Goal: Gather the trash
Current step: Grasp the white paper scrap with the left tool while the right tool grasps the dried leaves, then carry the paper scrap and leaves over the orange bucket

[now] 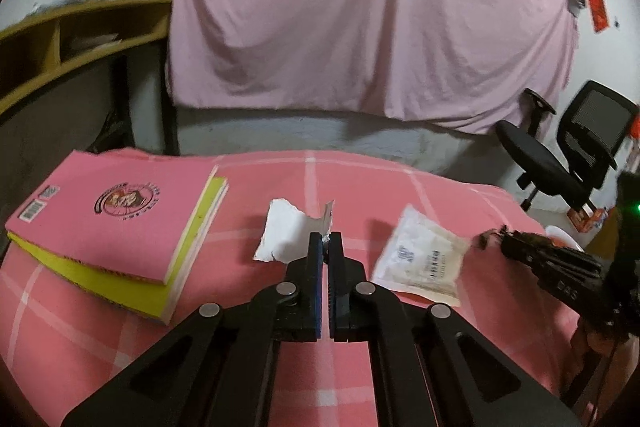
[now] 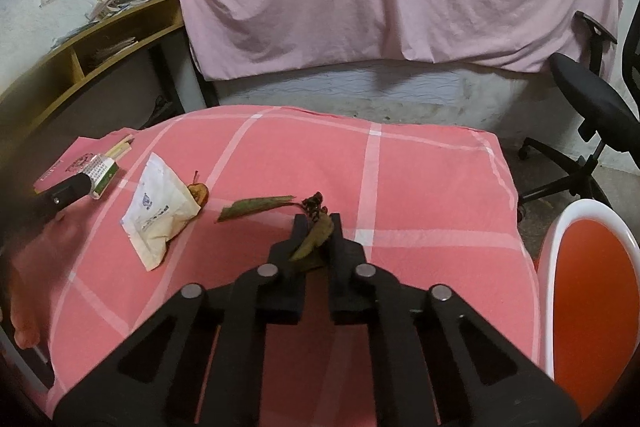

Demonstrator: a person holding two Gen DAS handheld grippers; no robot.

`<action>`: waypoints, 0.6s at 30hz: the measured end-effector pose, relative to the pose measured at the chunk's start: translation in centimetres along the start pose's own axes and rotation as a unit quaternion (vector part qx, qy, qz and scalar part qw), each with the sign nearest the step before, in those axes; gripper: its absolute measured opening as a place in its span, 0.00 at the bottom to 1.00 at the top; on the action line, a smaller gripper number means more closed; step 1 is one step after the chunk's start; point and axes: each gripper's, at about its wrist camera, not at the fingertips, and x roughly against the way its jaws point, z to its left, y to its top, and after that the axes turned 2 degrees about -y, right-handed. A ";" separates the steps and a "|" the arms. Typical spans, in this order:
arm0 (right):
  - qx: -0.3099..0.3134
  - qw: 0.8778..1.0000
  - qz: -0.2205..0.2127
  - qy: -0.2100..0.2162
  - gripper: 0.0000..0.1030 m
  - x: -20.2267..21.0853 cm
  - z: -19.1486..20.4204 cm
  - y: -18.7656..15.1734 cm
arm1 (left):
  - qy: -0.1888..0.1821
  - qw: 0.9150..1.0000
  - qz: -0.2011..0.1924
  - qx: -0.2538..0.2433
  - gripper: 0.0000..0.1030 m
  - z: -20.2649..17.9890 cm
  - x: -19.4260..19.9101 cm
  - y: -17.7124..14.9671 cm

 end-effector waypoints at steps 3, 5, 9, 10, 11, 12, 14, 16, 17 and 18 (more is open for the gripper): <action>0.002 1.000 -0.015 0.004 0.73 0.6 0.1 -0.2 | -0.009 0.999 -0.023 -0.024 0.00 -1.3 1.0 -0.4; 0.003 1.000 -0.028 0.005 0.73 1.1 0.0 -0.3 | -0.009 0.999 -0.037 -0.034 0.01 -2.0 1.6 -0.6; 0.008 0.998 -0.063 0.010 0.72 2.6 0.2 -0.5 | -0.015 0.997 -0.067 -0.046 0.01 -3.2 3.0 -1.3; 0.010 0.997 -0.077 0.013 0.72 3.1 0.3 -0.6 | -0.020 0.996 -0.077 -0.050 0.01 -3.6 3.5 -1.5; 0.013 0.995 -0.098 0.016 0.72 4.0 0.3 -0.8 | -0.026 0.994 -0.087 -0.053 0.01 -3.9 3.9 -1.7; 0.014 0.994 -0.109 0.016 0.72 4.5 0.5 -0.8 | -0.035 0.993 -0.102 -0.056 0.01 -4.2 4.4 -1.9; 0.017 0.988 -0.152 0.024 0.73 6.2 0.5 -1.4 | -0.042 0.990 -0.121 -0.062 0.01 -4.8 5.3 -2.2; 0.018 0.983 -0.179 0.029 0.73 7.4 0.6 -1.6 | -0.043 0.986 -0.140 -0.073 0.01 -5.6 6.1 -2.5; 0.017 0.980 -0.194 0.032 0.73 8.1 0.6 -1.8 | -0.043 0.985 -0.149 -0.079 0.01 -6.0 6.4 -2.7; 0.016 0.979 -0.201 0.032 0.73 8.4 0.7 -1.9 | -0.042 0.983 -0.156 -0.083 0.01 -6.3 6.7 -2.8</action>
